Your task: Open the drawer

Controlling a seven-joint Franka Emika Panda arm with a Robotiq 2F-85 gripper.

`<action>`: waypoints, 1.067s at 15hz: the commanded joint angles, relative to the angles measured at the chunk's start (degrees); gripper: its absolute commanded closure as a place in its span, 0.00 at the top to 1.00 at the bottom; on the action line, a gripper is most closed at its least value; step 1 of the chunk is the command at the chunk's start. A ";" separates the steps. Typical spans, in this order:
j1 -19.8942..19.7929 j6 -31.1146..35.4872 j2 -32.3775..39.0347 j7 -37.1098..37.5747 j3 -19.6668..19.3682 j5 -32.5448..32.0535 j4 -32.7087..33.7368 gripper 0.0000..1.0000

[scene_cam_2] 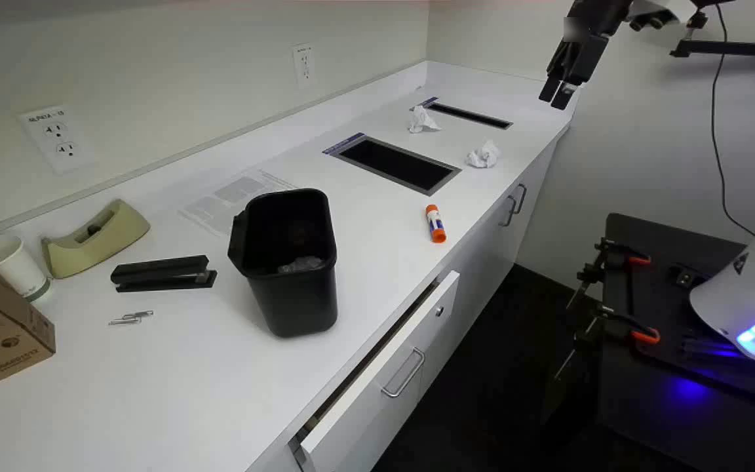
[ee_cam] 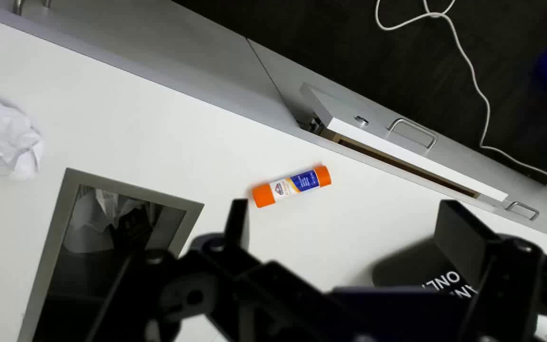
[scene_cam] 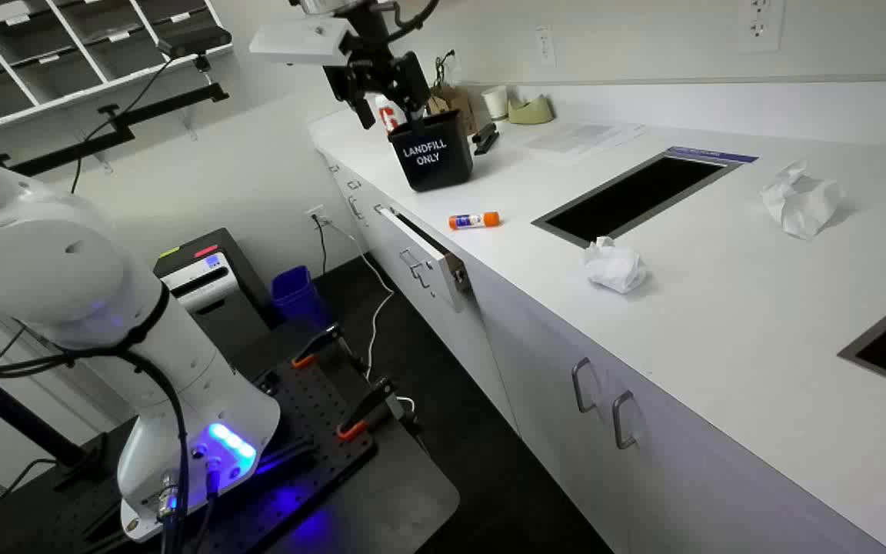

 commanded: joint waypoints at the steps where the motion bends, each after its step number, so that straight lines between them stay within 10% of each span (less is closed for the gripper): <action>1: -1.28 -0.26 0.23 -0.62 1.19 0.83 0.13 1.00; 9: -1.05 0.12 0.08 -0.27 1.92 0.55 0.06 1.00; 16: 6.30 1.15 -3.13 0.63 16.13 -2.91 -4.72 1.00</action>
